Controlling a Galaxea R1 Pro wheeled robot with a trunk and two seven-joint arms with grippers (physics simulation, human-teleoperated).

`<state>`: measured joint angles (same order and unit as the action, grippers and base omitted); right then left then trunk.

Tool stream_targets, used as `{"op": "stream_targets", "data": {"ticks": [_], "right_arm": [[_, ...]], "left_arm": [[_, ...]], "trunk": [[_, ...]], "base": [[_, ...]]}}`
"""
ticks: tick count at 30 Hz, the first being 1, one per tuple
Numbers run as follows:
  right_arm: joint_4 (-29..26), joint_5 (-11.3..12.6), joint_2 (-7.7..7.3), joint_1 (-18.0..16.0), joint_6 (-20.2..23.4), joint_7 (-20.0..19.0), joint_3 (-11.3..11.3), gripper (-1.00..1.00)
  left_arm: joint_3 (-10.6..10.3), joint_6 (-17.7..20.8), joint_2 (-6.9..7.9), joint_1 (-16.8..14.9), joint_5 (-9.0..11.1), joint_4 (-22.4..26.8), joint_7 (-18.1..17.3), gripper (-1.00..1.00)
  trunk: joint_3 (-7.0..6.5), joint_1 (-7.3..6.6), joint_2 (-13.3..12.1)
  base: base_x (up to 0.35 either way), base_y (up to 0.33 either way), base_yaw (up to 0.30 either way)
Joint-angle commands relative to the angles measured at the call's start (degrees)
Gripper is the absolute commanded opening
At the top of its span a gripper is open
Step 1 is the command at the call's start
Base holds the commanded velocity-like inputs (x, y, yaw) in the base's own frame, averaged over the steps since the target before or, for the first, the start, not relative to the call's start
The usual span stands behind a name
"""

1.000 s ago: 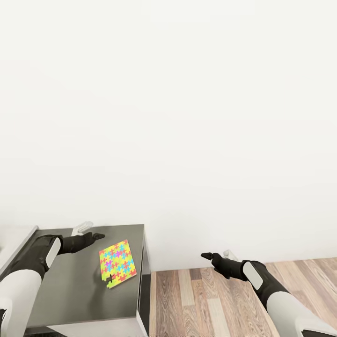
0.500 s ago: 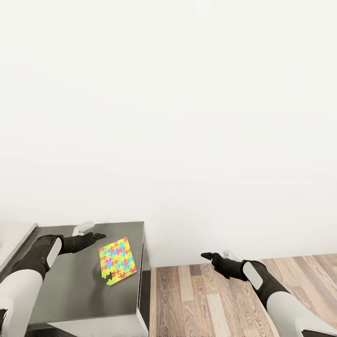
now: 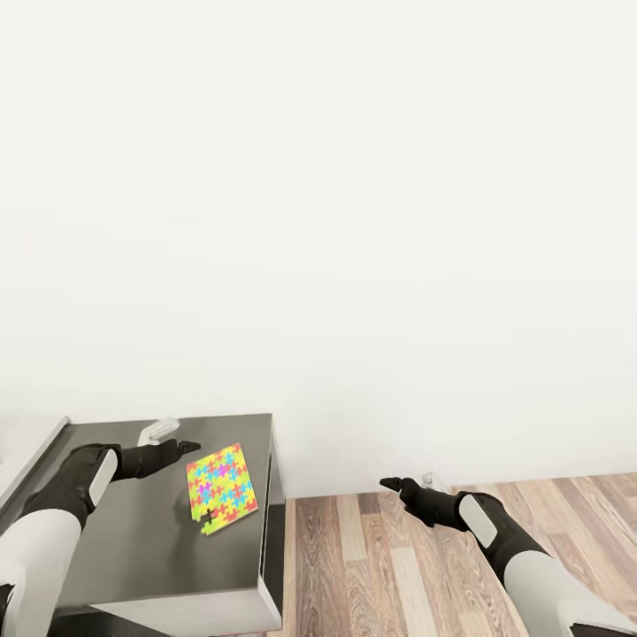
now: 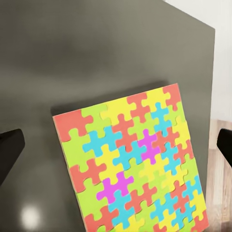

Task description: Put all the toys in the child's room - the three board games (two on the bed and one on the table), the two jigsaw puzzles on the table, and the tennis ball on the table - inside the toy box on the table in the child's room.

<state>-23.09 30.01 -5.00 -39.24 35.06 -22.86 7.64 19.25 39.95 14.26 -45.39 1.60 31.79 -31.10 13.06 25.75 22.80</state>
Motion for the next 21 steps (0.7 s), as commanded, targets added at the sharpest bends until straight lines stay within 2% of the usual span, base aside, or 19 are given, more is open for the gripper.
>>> {"op": "stream_targets", "data": {"ticks": [1,21], "right_arm": [[-0.03,0.04,0.02,-0.04,0.45,-0.08,0.36,1.00],[-0.03,0.04,0.04,-0.04,0.45,-0.08,0.36,1.00]], "left_arm": [[0.21,0.47,-0.02,-0.05,0.16,0.03,-0.10,1.00],[0.11,0.47,-0.02,-0.05,0.16,0.03,-0.10,1.00]], "trunk": [[0.21,0.03,0.12],[2.07,0.03,0.12]], "base": [[0.000,0.000,0.000],[0.000,0.000,0.000]]}}
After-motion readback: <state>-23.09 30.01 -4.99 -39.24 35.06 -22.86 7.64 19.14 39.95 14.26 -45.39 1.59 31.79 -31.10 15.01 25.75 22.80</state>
